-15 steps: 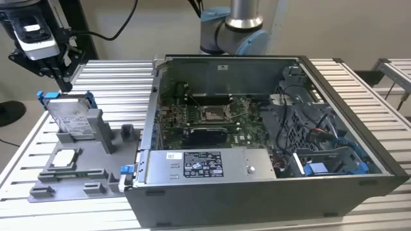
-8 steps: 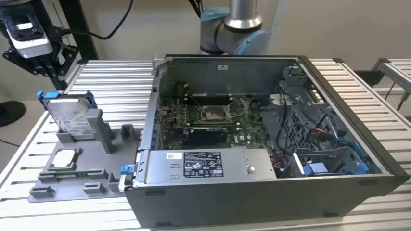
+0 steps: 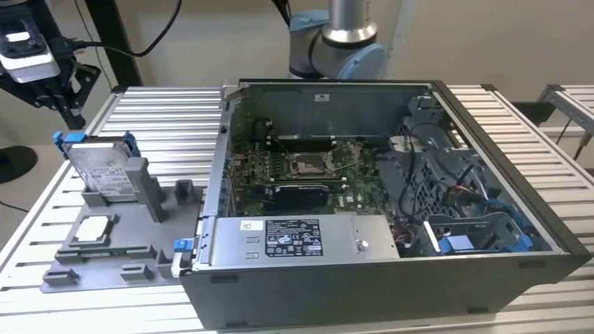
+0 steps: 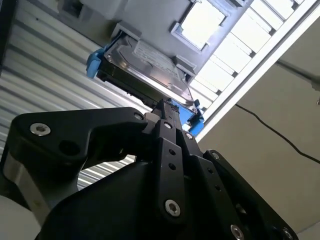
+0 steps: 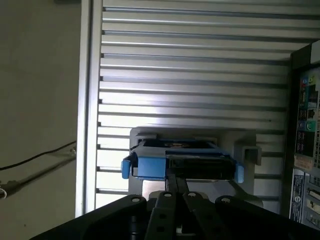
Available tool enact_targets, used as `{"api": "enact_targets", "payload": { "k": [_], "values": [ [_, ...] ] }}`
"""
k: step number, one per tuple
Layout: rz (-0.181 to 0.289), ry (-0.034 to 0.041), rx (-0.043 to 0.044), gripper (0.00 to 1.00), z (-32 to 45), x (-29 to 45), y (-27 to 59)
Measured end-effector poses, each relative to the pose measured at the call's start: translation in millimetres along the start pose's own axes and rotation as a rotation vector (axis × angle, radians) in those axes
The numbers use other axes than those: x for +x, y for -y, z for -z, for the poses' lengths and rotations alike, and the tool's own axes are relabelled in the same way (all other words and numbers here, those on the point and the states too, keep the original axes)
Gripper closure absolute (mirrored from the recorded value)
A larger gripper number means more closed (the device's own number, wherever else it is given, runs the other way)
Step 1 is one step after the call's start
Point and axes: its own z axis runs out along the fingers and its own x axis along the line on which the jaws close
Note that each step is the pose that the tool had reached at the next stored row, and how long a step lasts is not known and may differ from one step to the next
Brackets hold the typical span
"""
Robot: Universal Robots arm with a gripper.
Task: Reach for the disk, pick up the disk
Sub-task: 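Reach for the disk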
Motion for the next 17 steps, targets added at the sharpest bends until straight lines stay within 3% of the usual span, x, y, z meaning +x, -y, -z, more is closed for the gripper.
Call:
{"api": "enact_targets", "payload": {
  "k": [9, 17],
  "values": [
    [0.008, -0.0002, -0.0001, 1.00, -0.6, 13.0, -1.2],
    [0.011, -0.0004, 0.0000, 1.00, -0.6, 13.0, -1.2]
  ]
}}
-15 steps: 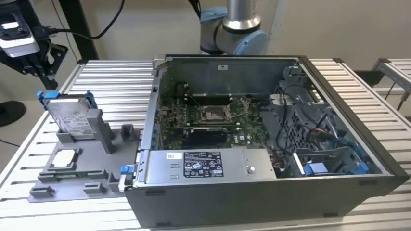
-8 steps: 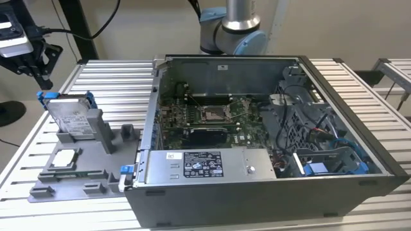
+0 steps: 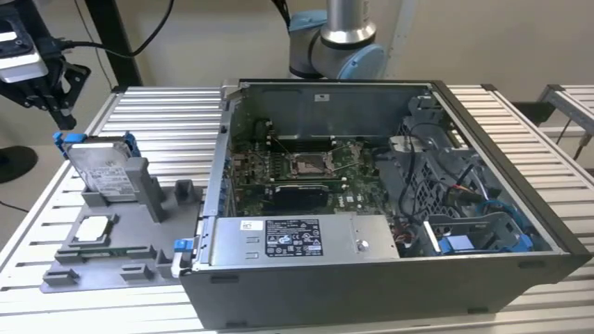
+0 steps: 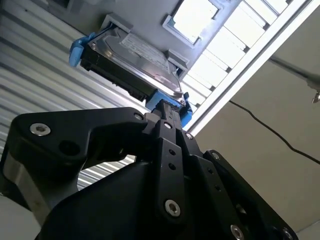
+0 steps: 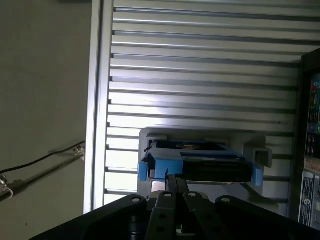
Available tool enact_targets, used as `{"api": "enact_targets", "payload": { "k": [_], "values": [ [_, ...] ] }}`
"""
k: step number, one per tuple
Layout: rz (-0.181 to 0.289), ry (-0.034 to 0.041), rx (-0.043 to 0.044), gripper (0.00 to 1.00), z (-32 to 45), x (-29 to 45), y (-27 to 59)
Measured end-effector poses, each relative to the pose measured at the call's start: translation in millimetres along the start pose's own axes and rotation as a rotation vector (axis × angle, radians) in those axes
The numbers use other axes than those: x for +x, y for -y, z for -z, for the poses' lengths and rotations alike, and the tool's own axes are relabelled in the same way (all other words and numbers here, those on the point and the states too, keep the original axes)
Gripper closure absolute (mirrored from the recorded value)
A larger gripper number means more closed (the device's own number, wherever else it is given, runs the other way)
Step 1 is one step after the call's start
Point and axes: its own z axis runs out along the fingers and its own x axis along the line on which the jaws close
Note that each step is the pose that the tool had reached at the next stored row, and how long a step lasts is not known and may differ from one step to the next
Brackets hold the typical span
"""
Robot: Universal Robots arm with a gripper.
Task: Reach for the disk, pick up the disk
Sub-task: 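Reach for the disk, then pick up the disk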
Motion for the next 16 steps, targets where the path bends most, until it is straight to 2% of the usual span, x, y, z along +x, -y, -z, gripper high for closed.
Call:
{"api": "enact_targets", "payload": {
  "k": [4, 16],
  "values": [
    [0.032, -0.0012, 0.0002, 1.00, -0.1, 0.0, 0.0],
    [0.248, -0.0094, 0.0010, 1.00, 0.0, 0.0, 0.0]
  ]
}}
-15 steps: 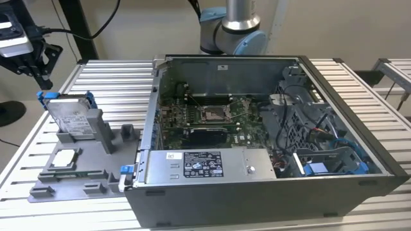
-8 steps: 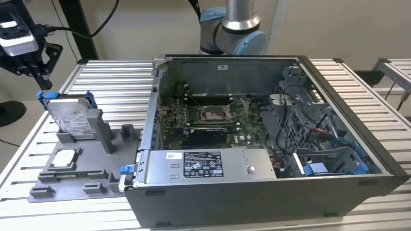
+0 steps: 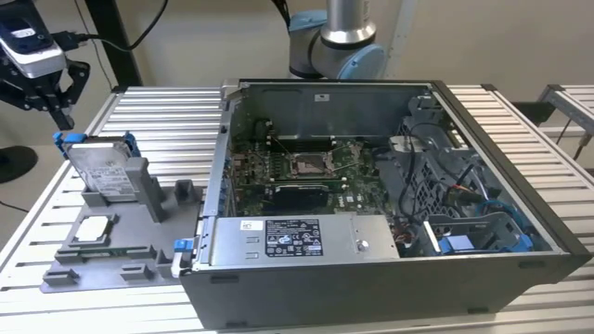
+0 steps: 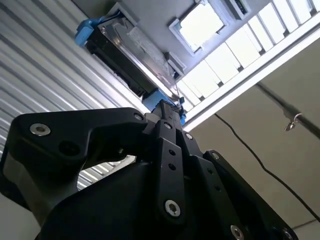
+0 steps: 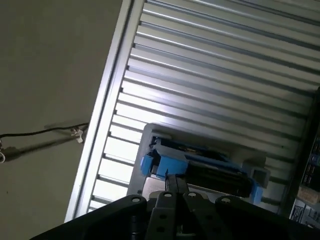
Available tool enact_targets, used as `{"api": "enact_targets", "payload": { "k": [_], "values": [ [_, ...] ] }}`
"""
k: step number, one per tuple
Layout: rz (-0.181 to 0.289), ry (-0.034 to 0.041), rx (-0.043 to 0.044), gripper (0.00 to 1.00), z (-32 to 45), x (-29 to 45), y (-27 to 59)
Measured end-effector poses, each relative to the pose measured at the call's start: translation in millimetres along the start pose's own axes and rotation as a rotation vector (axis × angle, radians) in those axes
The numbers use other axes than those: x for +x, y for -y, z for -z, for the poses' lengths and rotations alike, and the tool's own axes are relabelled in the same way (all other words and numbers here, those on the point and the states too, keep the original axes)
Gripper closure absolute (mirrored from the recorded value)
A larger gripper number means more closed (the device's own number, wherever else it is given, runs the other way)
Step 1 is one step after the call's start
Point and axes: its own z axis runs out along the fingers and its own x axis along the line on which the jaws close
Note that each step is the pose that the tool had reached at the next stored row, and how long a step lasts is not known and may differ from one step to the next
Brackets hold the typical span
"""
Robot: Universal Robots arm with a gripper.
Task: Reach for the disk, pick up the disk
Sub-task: 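Pick up the disk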
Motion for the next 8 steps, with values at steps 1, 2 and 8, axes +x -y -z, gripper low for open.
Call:
{"api": "enact_targets", "payload": {
  "k": [1, 2, 8],
  "values": [
    [0.018, -0.0007, 0.0000, 1.00, 0.0, 0.0, 0.0],
    [0.036, -0.0014, 0.0001, 1.00, 0.0, 0.0, 0.0],
    [0.146, -0.0055, 0.0001, 1.00, 0.0, 0.0, 0.0]
  ]
}}
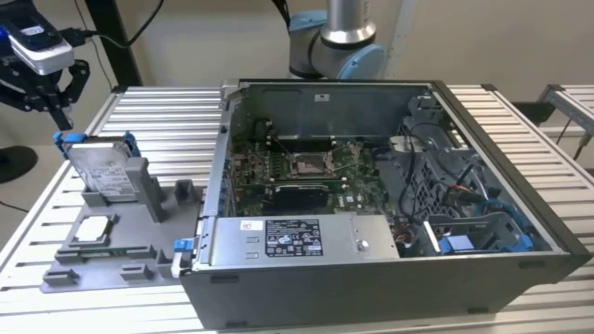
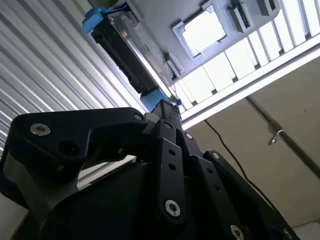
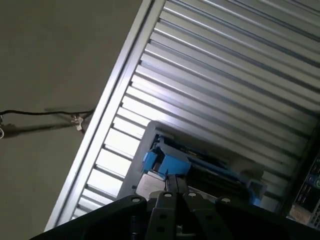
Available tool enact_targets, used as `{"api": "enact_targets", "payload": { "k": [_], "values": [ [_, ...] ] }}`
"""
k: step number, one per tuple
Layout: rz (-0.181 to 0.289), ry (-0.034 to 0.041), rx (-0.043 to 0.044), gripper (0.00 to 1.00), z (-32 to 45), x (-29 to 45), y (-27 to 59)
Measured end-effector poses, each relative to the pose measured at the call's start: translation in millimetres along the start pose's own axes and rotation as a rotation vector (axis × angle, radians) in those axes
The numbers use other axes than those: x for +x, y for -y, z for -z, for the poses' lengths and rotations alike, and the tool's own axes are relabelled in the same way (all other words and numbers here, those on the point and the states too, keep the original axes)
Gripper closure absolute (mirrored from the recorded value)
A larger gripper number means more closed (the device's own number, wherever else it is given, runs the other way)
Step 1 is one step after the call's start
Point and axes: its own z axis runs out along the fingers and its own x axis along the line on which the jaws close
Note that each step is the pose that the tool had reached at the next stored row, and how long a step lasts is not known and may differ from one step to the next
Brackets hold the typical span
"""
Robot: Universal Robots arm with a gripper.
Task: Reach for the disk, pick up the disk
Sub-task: 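Pick up the disk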
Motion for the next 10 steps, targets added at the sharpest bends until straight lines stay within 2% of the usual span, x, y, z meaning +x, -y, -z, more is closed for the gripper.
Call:
{"api": "enact_targets", "payload": {
  "k": [10],
  "values": [
    [0.183, -0.0068, 0.0001, 1.00, 0.0, 0.0, 0.0]
  ]
}}
